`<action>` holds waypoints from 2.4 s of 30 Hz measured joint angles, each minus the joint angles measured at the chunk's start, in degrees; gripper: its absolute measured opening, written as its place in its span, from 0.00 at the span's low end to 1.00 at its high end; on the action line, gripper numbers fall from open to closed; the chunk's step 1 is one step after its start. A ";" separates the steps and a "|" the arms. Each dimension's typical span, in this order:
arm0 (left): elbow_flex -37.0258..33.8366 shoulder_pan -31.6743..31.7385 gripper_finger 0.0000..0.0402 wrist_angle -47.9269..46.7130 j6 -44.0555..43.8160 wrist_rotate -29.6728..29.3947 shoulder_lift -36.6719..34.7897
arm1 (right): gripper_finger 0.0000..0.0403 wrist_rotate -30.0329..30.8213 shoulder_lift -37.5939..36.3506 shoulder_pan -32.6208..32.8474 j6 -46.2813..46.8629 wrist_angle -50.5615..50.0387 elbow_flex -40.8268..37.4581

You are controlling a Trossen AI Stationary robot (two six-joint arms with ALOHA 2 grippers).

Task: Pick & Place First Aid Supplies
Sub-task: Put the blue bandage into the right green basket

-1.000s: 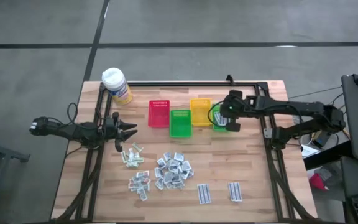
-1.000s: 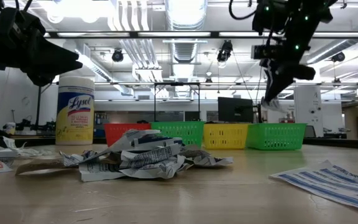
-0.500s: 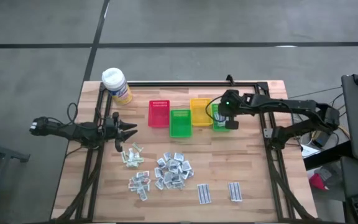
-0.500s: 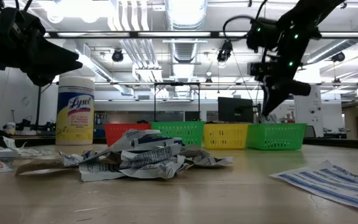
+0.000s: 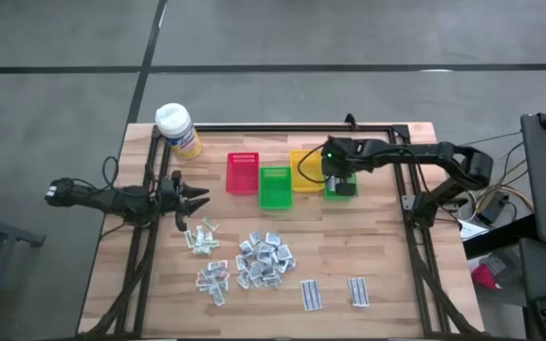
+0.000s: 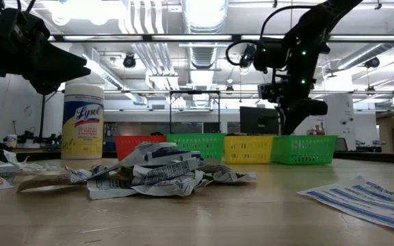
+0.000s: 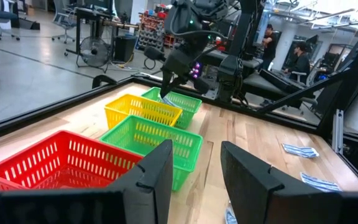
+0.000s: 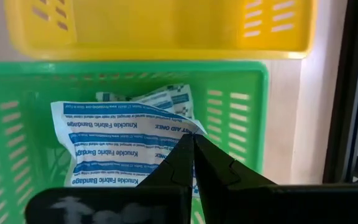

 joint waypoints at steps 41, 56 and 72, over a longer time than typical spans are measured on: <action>0.00 0.01 0.33 0.02 0.00 0.00 0.00 | 0.32 1.52 -0.42 0.09 0.18 -7.45 2.96; 0.00 0.01 0.33 0.00 0.00 0.00 0.00 | 0.37 1.67 -0.51 0.13 4.20 -21.19 17.37; 0.00 0.00 0.33 0.00 0.01 0.00 0.00 | 0.37 -10.71 -7.11 3.96 17.19 -36.90 24.29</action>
